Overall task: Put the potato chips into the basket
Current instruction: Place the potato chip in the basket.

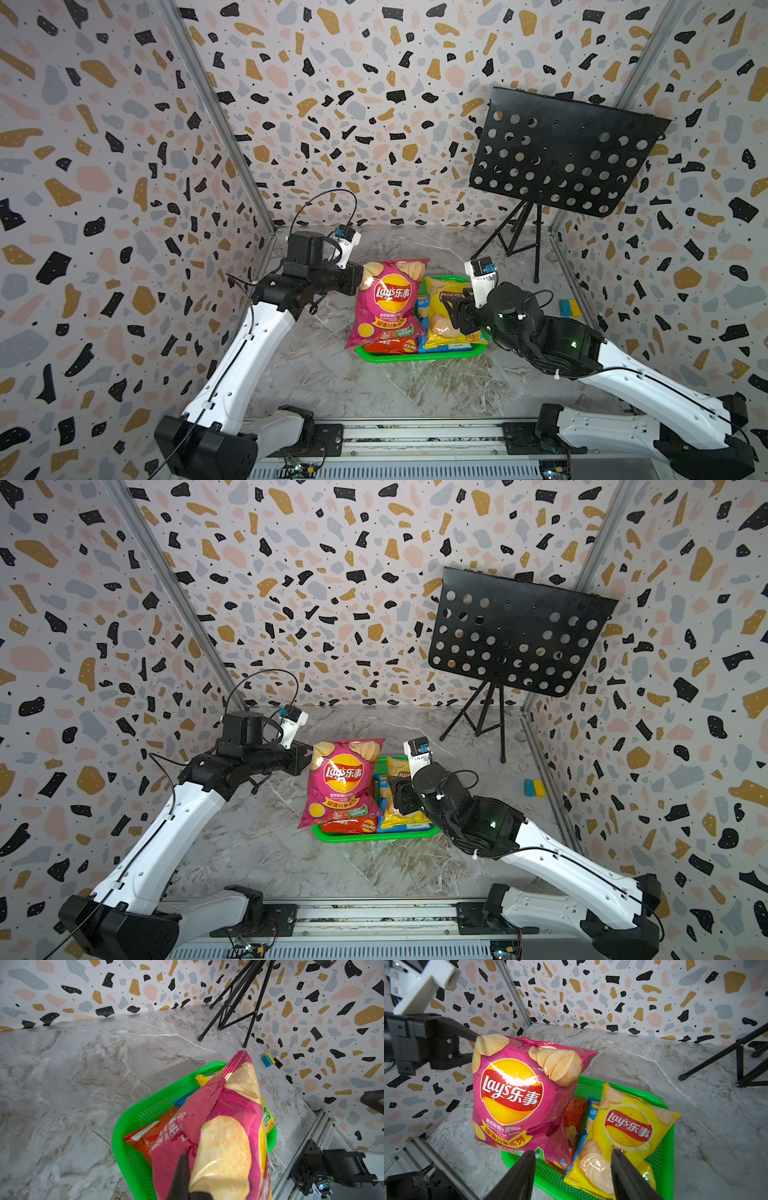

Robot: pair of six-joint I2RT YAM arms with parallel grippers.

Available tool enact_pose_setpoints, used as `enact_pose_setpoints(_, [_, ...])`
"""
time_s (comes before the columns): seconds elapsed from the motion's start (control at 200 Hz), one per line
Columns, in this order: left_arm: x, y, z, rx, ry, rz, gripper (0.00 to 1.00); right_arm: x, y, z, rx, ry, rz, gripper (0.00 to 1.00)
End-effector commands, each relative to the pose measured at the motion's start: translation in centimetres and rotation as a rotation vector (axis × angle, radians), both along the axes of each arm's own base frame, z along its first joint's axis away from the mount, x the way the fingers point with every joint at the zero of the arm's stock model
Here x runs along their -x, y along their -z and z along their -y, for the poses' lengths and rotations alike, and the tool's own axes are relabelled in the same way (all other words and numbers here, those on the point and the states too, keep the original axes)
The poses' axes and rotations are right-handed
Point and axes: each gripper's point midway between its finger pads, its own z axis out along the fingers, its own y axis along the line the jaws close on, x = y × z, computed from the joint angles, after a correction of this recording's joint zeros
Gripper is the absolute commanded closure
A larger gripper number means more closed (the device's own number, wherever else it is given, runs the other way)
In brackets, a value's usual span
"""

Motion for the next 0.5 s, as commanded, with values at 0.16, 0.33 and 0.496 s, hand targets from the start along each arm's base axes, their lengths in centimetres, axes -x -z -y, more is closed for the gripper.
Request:
enact_pose_setpoints(0.16, [-0.6,0.7,1.0,0.018,0.041,0.025,1.00,0.1,-0.4,1.2,-0.012,0.030,0.009,0.38])
enact_pose_setpoints(0.33, [-0.8,2.7,1.7,0.044,0.066,-0.030,1.00,0.0,0.0,1.1,-0.004,0.032,0.004,0.38])
enact_pose_setpoints(0.496, [-1.2,3.7,1.9,0.044,0.068,-0.060,1.00,-0.1,0.2,1.1,0.001,0.034,0.001,0.38])
